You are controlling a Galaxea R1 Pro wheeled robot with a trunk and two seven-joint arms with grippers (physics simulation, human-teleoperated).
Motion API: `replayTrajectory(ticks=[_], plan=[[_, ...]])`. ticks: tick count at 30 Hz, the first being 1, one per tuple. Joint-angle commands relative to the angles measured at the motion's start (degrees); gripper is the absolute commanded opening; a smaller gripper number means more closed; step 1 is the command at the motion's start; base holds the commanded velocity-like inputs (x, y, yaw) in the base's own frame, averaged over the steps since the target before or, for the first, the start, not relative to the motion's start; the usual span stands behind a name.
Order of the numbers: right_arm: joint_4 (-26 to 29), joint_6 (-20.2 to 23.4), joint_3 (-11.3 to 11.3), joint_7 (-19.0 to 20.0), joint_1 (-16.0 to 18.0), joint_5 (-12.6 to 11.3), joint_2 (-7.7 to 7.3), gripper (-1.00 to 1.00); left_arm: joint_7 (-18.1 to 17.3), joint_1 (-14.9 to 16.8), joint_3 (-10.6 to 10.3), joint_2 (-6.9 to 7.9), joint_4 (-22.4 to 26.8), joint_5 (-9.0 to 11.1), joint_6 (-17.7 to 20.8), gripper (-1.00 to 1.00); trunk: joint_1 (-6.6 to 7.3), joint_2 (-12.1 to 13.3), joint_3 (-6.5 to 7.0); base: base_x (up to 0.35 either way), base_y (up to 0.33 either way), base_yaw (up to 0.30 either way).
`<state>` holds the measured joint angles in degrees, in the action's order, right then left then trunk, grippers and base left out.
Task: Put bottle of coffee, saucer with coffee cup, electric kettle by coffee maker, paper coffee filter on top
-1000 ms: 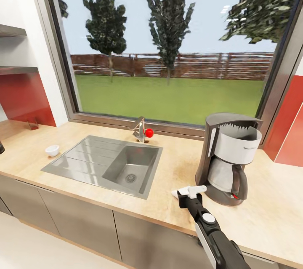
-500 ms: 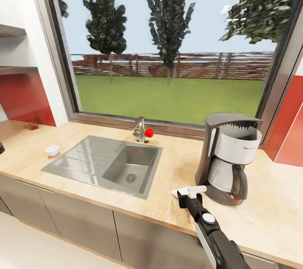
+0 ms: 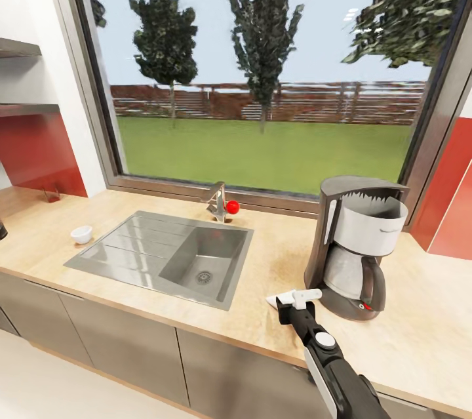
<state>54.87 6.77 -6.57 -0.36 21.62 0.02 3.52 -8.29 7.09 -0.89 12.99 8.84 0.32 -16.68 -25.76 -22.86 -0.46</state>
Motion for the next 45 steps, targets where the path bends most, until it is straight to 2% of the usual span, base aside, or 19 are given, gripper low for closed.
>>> replayTrajectory(ticks=[1, 17, 22, 26, 32, 35, 38, 41, 44, 45], plan=[[0.07, 0.33, -0.02, -0.03, 0.0, -0.01, 0.0, -1.0, -0.15, 0.03, -0.07, 0.02, -0.05, 0.03, -0.19, 1.0, -0.03, -0.06, -0.05, 0.0, 0.0, 0.0], [4.04, 0.59, -0.52, -0.08, 0.02, -0.02, 0.12, -1.0, -0.15, 0.03, -0.16, 0.02, -0.05, 0.03, -0.19, 1.0, -0.03, -0.06, -0.05, 0.0, 0.0, 0.0], [5.43, 0.84, -0.61, -0.08, 0.06, -0.02, 0.59, -1.0, -0.15, 0.03, -0.23, 0.02, -0.05, 0.03, -0.26, 1.0, -0.03, -0.06, -0.05, 0.0, 0.0, 0.0], [8.65, 3.0, -0.63, -0.08, 0.07, -0.08, 0.79, -1.0, -0.15, 0.03, -0.24, 0.02, -0.05, 0.02, -0.28, 1.0, -0.03, -0.06, -0.05, 0.0, 0.0, 0.0], [17.86, 8.61, -0.76, -0.01, 0.08, -0.35, 0.89, -1.0, -0.15, 0.03, -0.32, 0.02, -0.05, 0.02, -0.2, 1.0, -0.03, -0.06, -0.05, 0.0, 0.0, 0.0], [21.33, 9.61, -1.89, 0.0, 0.06, -0.95, 1.1, -1.0, -0.13, 0.03, -0.27, 0.02, -0.05, 0.02, -0.2, 1.0, -0.03, -0.06, -0.05, 0.0, 0.0, 0.0], [23.75, 10.04, -3.95, -0.01, 0.04, -2.6, 1.31, -1.0, -0.09, 0.03, -0.22, 0.02, -0.05, 0.0, -0.19, 1.0, -0.03, -0.06, -0.05, 0.0, 0.0, 0.0], [25.72, 10.24, -5.05, -0.04, 0.04, -4.09, 1.37, -1.0, -0.07, 0.03, -0.12, 0.02, -0.05, -0.02, -0.19, 1.0, -0.03, -0.06, -0.05, -0.007, 0.0, 0.0], [27.45, 10.41, -5.97, -0.04, 0.04, -4.61, 1.44, -1.0, -0.07, 0.03, -0.02, 0.02, -0.05, -0.04, -0.16, 1.0, -0.03, -0.06, -0.05, -0.116, 0.0, 0.0], [27.96, 10.75, -6.93, -0.05, 0.04, -4.7, 1.49, -1.0, -0.07, 0.03, 0.03, 0.02, -0.05, -0.02, -0.14, 1.0, -0.03, -0.06, -0.05, -0.196, 0.0, 0.0]])
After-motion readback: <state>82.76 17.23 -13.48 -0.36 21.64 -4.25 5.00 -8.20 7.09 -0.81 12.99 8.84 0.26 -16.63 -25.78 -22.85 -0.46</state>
